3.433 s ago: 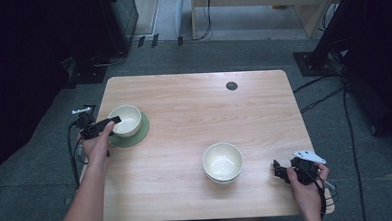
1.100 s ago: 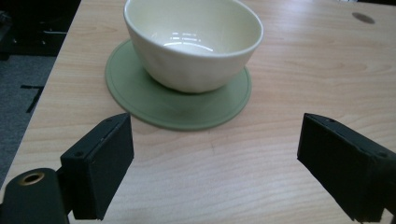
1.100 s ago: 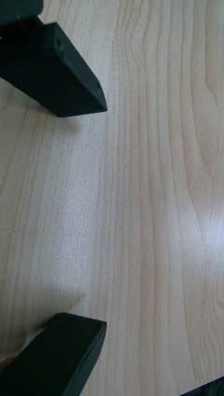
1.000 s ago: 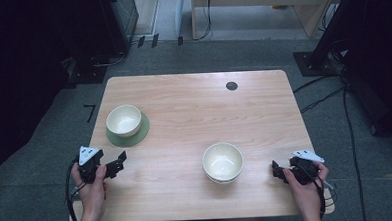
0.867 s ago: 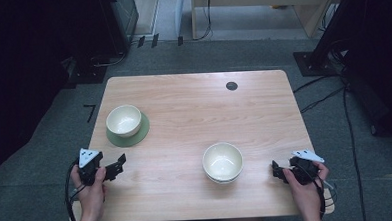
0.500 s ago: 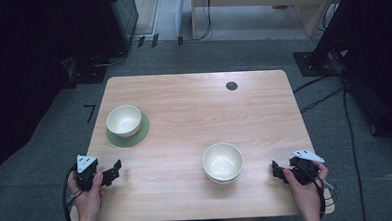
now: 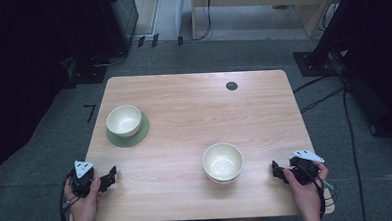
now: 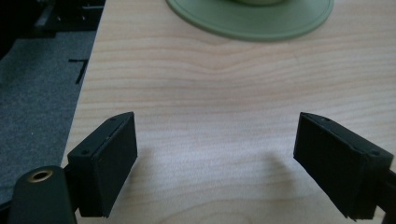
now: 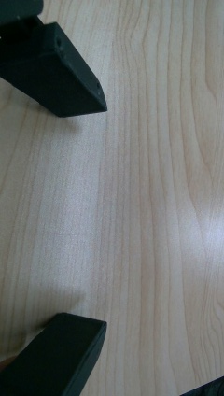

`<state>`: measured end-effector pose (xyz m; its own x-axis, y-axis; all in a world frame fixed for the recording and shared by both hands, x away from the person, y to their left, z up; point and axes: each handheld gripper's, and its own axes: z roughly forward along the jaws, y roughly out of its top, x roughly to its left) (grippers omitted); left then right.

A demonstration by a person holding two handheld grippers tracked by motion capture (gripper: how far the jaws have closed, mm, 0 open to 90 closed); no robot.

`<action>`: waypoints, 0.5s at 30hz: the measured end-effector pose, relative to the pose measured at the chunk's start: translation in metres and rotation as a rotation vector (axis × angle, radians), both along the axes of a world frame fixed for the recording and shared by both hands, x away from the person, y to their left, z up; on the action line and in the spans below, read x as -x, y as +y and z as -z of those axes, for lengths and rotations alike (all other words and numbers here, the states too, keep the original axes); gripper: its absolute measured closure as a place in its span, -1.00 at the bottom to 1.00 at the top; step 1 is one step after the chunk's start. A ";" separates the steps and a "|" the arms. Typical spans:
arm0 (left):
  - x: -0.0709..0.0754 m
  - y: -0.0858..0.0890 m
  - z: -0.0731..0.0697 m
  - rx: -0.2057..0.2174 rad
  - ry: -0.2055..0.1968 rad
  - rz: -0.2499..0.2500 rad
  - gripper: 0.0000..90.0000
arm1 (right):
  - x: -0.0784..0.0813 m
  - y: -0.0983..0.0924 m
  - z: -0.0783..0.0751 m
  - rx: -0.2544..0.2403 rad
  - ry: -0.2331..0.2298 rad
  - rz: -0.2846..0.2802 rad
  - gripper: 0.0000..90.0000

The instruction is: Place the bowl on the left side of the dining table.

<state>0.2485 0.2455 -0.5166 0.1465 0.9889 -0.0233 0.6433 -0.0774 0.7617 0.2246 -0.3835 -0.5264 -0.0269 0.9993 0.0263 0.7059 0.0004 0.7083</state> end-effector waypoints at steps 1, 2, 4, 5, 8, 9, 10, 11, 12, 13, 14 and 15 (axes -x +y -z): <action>0.000 0.001 0.000 0.003 0.012 0.004 -0.70 | 0.000 0.000 0.000 0.000 0.000 0.000 -1.00; 0.000 0.001 0.001 0.004 0.022 0.003 -0.70 | 0.000 0.000 0.000 0.000 0.000 0.000 -1.00; -0.001 0.000 0.001 -0.010 0.034 -0.005 -0.70 | 0.000 0.000 0.000 0.000 0.000 0.000 -1.00; -0.001 0.000 0.001 -0.010 0.034 -0.005 -0.70 | 0.000 0.000 0.000 0.000 0.000 0.000 -1.00; -0.002 -0.003 0.002 -0.028 0.038 -0.004 -0.70 | 0.000 0.000 0.000 0.000 0.000 0.000 -1.00; -0.002 -0.003 0.002 -0.028 0.038 -0.004 -0.70 | 0.000 0.000 0.000 0.000 0.000 0.000 -1.00; -0.002 -0.003 0.002 -0.027 0.038 -0.004 -0.70 | 0.000 0.000 0.000 0.000 0.000 0.000 -1.00; -0.002 -0.003 0.002 -0.028 0.038 -0.004 -0.70 | 0.000 0.000 0.000 0.000 0.000 0.000 -1.00; -0.002 -0.003 0.002 -0.028 0.038 -0.004 -0.70 | 0.000 0.000 0.000 0.000 0.000 0.000 -1.00; -0.002 -0.003 0.002 -0.028 0.039 -0.004 -0.70 | 0.000 0.000 0.000 0.000 0.000 0.000 -1.00; -0.002 -0.003 0.002 -0.028 0.038 -0.005 -0.70 | 0.000 0.000 0.000 -0.001 0.001 0.001 -1.00; -0.002 -0.003 0.002 -0.028 0.038 -0.005 -0.70 | 0.000 0.000 0.000 -0.001 0.001 0.001 -1.00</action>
